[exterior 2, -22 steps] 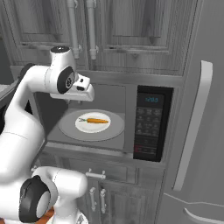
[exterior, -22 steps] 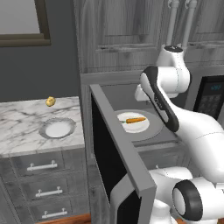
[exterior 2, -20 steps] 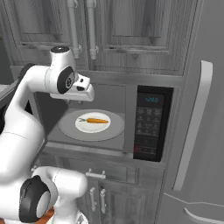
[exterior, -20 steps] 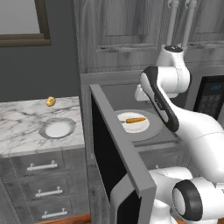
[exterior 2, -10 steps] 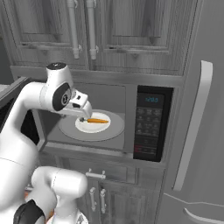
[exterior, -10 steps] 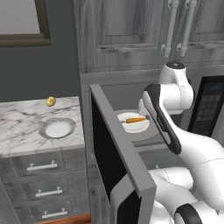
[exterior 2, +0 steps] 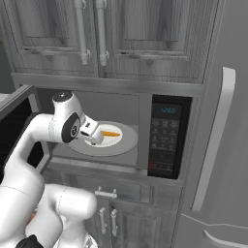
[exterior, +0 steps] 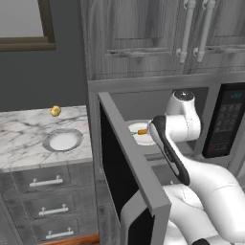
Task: Pick the carrot from the microwave and place it on plate located on the counter.
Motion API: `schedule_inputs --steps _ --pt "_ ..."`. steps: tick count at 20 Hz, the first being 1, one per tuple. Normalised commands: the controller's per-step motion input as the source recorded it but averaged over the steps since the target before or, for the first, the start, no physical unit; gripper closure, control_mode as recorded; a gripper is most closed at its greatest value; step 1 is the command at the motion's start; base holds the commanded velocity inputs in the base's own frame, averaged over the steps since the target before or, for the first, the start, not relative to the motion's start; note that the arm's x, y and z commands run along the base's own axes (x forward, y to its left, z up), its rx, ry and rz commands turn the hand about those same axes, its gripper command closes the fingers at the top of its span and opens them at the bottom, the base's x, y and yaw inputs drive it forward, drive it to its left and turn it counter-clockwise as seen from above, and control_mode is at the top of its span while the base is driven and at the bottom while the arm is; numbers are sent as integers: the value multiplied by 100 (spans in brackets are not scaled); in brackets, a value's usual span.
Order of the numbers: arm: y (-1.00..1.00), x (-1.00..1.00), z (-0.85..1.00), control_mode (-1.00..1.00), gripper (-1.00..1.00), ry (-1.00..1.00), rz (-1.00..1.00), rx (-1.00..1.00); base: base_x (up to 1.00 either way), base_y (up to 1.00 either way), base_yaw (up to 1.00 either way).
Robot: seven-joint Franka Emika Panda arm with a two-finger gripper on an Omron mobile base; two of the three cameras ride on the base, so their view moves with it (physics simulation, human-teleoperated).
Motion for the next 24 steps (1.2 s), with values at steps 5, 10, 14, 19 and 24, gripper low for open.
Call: schedule_inputs --steps 5,10,14,19,24 --pt "0 63 0 -100 -100 -7 -15 1 0 0 0" --pt "0 50 -7 -100 -100 -10 -15 0 0 0 0" --pt "0 33 -43 -100 -100 -6 -13 0 0 0 0" --pt "2 46 -46 -100 -100 -2 -3 0 0 0 0" --pt "0 45 -10 -100 -100 0 0 0 0 0 0"
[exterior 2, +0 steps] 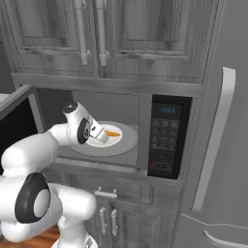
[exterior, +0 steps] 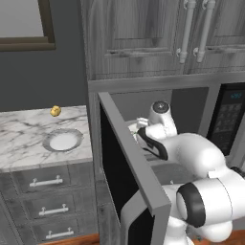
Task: Pick the carrot from the microwave and place it on plate located on the counter.
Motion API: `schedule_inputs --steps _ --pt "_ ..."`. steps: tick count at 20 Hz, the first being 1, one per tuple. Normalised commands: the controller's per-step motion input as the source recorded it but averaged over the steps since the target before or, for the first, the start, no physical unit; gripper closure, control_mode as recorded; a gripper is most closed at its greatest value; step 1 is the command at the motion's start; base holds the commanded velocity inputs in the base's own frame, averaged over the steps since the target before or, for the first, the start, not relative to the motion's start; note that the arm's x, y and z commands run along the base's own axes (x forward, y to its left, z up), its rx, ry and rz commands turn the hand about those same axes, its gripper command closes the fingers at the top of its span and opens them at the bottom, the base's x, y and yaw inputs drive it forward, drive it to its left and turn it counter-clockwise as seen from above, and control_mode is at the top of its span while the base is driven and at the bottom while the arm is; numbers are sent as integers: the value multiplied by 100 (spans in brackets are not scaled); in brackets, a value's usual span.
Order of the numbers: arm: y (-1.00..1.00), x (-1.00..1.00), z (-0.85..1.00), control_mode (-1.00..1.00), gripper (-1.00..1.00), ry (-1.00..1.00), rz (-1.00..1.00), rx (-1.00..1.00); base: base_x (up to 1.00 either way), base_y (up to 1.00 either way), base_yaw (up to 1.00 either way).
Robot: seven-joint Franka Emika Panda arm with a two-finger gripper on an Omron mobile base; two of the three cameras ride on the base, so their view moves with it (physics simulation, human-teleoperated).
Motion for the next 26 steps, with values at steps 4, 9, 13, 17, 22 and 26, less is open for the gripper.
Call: schedule_inputs --steps 4,9,13,17,22,26 --pt "0 38 0 -100 -100 0 0 0 0 0 0" --pt "1 35 -1 -100 -100 0 -2 0 0 0 0" --pt "6 31 -4 -100 -100 0 -2 0 0 0 0" --pt "11 29 -8 -100 -100 0 -3 0 0 0 0" --pt "8 30 -19 -100 -100 0 -3 0 0 0 0" --pt "0 28 -24 -100 -100 0 -3 0 0 0 0"
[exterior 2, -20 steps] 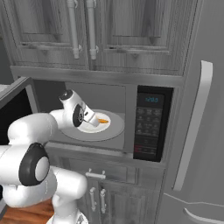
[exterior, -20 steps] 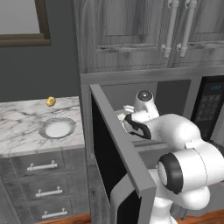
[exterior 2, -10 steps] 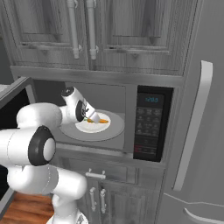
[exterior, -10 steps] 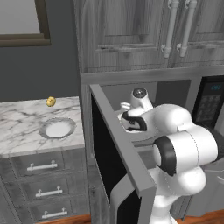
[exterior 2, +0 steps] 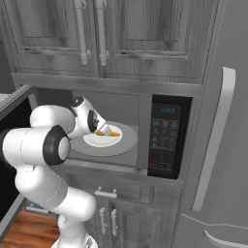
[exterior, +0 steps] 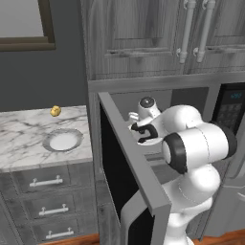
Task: Pick the carrot from the microwave and place it on plate located on the counter.
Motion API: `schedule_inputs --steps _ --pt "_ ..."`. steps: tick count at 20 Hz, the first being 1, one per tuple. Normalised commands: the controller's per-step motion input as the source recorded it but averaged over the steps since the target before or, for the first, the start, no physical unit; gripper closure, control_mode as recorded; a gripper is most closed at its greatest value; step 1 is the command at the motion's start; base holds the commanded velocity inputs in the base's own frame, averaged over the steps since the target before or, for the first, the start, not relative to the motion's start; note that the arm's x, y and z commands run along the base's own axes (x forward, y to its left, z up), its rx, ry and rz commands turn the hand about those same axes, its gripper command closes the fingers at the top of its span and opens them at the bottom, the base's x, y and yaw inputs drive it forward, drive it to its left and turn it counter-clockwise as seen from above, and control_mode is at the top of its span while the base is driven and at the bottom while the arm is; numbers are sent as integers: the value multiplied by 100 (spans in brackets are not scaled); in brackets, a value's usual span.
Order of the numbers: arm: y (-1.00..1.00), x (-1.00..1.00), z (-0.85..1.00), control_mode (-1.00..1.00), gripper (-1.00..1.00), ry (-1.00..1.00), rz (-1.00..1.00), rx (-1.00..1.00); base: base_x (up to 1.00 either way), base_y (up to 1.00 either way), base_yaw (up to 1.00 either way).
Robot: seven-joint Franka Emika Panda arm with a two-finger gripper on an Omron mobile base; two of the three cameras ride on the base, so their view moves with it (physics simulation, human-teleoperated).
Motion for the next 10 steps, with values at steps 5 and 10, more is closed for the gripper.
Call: schedule_inputs --steps 5,10 --pt "0 24 -9 -100 -100 0 -2 0 0 0 0" --pt "0 4 -18 -100 -100 0 -9 0 0 0 0"
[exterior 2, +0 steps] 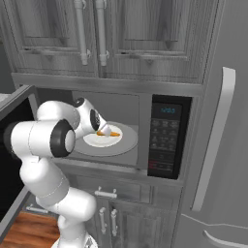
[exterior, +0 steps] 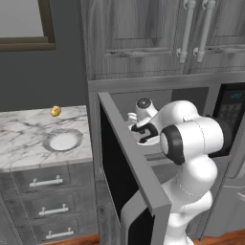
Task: Pick the carrot from the microwave and place it on plate located on the counter.
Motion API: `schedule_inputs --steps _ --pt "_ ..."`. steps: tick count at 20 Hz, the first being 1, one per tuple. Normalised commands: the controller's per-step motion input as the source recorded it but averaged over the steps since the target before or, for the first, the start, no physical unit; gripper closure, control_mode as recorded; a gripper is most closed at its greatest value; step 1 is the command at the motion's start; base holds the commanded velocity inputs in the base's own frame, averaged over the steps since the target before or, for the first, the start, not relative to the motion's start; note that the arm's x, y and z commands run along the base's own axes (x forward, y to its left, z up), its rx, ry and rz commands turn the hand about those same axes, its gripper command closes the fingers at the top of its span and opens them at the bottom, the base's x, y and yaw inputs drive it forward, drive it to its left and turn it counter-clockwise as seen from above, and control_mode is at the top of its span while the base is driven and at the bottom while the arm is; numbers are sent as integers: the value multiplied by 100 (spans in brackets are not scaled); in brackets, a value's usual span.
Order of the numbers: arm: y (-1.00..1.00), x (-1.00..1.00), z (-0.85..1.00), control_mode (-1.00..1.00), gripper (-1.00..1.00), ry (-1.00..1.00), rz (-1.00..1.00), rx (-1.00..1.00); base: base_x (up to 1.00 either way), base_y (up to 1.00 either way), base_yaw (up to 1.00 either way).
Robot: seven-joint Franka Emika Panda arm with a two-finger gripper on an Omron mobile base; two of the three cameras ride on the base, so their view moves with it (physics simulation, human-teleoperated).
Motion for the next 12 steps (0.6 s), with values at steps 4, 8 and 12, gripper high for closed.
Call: schedule_inputs --steps 4,8,12 --pt "0 3 -19 -100 -100 0 -13 0 0 0 0" --pt "0 21 -21 -100 -100 0 -10 0 0 0 0" --pt "-1 27 -16 -100 -100 1 -4 1 0 0 0"
